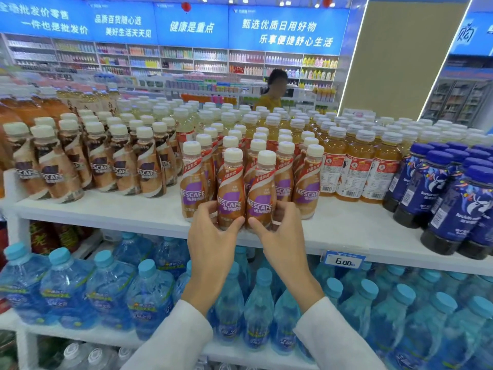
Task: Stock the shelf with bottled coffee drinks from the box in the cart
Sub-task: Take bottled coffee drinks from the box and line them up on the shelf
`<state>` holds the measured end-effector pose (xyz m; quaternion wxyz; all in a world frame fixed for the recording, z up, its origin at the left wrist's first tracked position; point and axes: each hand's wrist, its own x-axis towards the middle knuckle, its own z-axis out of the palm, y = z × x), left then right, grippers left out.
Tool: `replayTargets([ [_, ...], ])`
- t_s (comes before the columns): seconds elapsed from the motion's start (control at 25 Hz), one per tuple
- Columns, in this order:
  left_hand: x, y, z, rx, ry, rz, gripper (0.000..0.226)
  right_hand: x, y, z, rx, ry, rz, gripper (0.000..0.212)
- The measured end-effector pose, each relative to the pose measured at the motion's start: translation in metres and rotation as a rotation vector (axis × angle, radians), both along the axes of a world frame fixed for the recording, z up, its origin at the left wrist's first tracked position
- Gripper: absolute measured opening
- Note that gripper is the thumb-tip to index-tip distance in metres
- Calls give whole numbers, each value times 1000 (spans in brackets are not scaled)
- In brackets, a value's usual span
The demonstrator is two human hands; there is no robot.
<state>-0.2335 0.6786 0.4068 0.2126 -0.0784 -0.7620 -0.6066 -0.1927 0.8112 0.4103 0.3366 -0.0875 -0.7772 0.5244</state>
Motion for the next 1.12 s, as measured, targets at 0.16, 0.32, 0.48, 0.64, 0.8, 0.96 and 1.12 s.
replayTargets([
  [0.16, -1, -4, -1, -41, 59, 84, 50, -11, -14, -1, 10, 12, -2, 50],
  [0.32, -3, 0, -3, -31, 68, 114, 49, -18, -18, -2, 11, 25, -1, 48],
  [0.48, -6, 2, -5, -14, 92, 109, 45, -21, -20, -3, 15, 15, 1, 48],
  [0.64, -12, 2, -7, -31, 106, 86, 44, -21, -22, -7, 9, 21, -11, 50],
  [0.8, -12, -4, -10, -8, 108, 46, 50, -21, -17, -7, 14, 30, -9, 52],
  [0.96, -22, -37, -10, 98, 152, 28, 43, -19, -12, -7, 29, 29, 14, 53],
  [1.12, -40, -62, -6, 48, 76, 21, 58, -18, -13, -7, 36, 13, 9, 53],
])
